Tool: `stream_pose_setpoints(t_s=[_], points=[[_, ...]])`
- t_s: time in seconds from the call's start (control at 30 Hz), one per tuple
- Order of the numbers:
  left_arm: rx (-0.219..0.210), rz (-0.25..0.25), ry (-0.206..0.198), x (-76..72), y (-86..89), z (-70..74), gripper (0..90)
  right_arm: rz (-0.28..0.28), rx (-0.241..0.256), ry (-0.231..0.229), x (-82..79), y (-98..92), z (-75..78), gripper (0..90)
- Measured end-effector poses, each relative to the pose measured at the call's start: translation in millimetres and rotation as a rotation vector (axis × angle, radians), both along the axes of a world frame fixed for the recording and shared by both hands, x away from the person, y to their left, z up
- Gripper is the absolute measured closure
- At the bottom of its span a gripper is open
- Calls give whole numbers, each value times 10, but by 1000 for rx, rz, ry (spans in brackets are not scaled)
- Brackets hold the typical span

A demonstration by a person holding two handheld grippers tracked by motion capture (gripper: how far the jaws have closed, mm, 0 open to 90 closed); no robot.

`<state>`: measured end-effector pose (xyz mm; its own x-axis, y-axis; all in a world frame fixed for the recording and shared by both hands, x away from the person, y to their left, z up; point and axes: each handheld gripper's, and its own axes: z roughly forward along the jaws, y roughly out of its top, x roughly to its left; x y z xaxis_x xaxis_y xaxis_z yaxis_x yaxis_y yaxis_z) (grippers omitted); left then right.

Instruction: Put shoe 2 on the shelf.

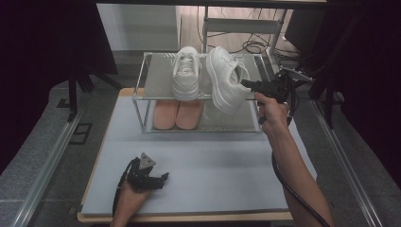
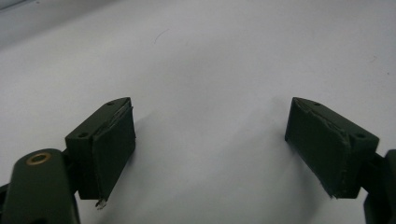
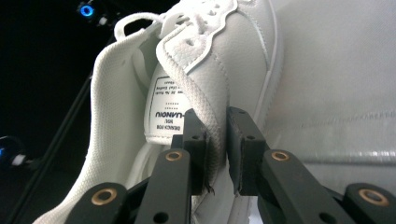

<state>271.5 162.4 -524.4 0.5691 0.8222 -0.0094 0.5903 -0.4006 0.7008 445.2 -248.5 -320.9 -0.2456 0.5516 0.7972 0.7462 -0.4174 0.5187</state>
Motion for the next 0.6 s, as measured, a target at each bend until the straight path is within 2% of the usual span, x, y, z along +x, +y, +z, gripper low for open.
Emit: stream_pose_setpoints(t_s=[0.07, 0.2, 0.37, 0.43, 0.53, 0.6], points=[[1, -1, 0, -1, 0, 1, 162, -18, -23, 4, 40, 24, 3, 793], [2, -1, 1, -1, 1, 2, 163, -48, -30, 7, 102, 76, -1, 782], [3, -1, 1, -2, 0, 3, 164, -61, -52, -4, 121, 125, 17, 737], [6, -2, -2, -5, -2, 3, 164, -69, -71, -25, 119, 152, 29, 707], [6, -2, -2, -6, -2, 3, 164, -55, -69, -46, 130, 206, 34, 652], [6, -3, -2, -6, -2, 4, 164, -23, -68, -59, 152, 242, 31, 584]])
